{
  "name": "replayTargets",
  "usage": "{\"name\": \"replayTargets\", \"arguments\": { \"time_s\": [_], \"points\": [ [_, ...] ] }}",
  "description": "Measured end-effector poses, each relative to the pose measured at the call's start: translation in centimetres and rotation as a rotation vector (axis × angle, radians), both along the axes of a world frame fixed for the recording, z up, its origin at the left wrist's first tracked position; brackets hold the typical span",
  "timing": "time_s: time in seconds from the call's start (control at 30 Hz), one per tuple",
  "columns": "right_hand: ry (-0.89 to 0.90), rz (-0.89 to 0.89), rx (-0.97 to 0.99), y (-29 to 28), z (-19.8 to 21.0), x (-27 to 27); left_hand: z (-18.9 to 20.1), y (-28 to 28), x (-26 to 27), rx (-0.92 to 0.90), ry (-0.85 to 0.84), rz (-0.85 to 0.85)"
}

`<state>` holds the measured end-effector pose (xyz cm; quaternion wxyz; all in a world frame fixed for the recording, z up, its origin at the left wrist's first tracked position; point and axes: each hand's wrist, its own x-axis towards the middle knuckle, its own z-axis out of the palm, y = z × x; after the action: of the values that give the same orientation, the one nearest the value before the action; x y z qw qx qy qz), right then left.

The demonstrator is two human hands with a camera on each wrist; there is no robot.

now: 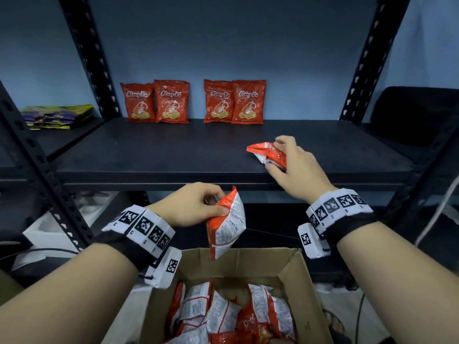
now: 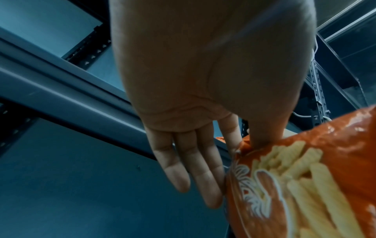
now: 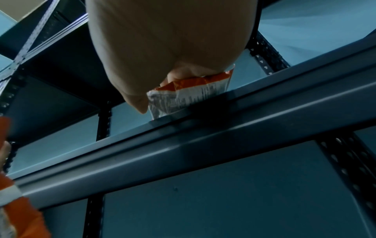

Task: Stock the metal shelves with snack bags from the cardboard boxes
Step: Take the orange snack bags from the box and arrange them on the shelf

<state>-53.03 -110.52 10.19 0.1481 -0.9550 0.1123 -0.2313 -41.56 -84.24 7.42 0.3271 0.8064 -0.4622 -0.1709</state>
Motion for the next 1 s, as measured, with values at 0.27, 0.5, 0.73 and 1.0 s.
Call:
{"name": "replayTargets", "arguments": {
  "time_s": [0.27, 0.5, 0.73, 1.0],
  "points": [
    [0.278, -0.114, -0.317, 0.6, -0.4, 1.0, 0.1, 0.1, -0.2, -0.017, 0.032, -0.01],
    [0.392, -0.194, -0.295, 0.2, 0.1, 2.1, 0.5, 0.6, 0.0, -0.041, 0.048, 0.044],
    [0.431, -0.184, -0.259, -0.1, 0.3, 2.4, 0.7, 1.2, -0.1, -0.089, 0.056, 0.077],
    [-0.118, 0.091, -0.293, 3.0, 0.4, 0.1, 1.2, 0.9, -0.2, -0.219, 0.179, 0.116]
  ]
}}
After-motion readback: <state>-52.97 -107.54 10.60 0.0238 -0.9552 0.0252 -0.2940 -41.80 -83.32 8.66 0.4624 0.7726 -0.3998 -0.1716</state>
